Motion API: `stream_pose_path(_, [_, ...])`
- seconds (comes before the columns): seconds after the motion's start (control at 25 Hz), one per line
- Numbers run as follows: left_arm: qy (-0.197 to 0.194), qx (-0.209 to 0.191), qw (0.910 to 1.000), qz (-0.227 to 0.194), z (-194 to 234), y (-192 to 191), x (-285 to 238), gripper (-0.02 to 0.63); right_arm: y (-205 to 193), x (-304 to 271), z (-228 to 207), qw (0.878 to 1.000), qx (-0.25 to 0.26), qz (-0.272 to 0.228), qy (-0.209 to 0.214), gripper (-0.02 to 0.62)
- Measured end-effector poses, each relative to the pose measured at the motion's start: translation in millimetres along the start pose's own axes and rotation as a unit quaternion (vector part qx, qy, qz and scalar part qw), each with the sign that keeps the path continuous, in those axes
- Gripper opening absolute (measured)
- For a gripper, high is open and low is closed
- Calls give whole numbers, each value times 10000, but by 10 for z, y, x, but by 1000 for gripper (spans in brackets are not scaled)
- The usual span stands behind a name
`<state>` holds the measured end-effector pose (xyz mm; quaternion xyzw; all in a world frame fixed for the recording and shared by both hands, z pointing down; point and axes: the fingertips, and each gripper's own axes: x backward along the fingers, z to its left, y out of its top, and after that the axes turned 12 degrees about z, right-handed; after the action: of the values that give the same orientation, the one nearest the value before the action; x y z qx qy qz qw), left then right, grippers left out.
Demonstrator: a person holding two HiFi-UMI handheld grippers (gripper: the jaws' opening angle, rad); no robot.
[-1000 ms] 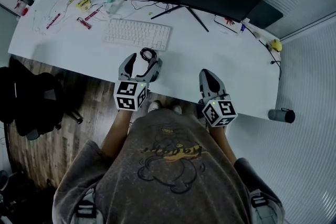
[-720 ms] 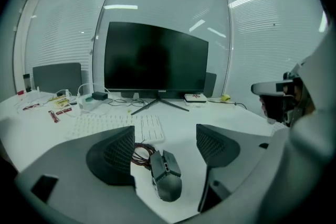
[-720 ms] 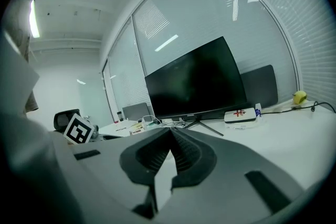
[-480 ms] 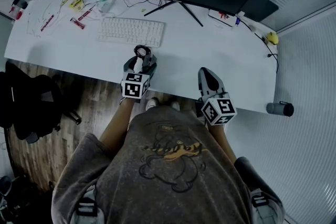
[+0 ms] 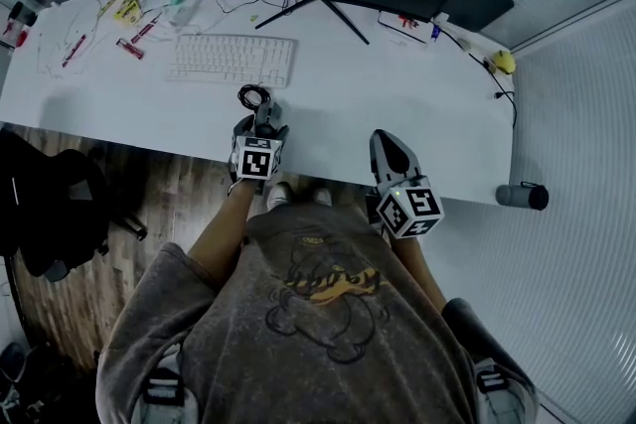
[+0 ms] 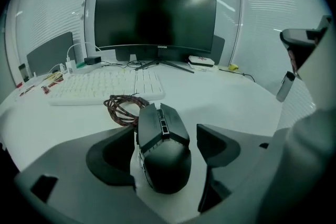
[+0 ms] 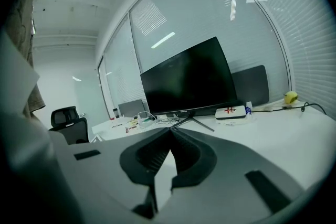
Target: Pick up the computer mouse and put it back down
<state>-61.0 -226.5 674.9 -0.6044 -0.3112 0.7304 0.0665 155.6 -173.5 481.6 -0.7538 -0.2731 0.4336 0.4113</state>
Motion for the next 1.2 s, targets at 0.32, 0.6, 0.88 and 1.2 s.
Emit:
stream_pose_path(0.32, [128,193,9996,149,52,-69,-169,351,-19,57,-84,9999,-4,65,-85,6])
stream_pose_path(0.6, [270,212,9994,92,84,-59,-214,350,-36,49,-148,9999,-48,100,-121,6])
stream_pose_path(0.88, [334,247,9991,64,101,-38,-165,348,-33,17,-116,9999,-10,122,-82,6])
stream_pose_path(1.2, [268,162,9994,130,100,-51,-148,325,-53,19,-141,9999,-52,122,-105,7])
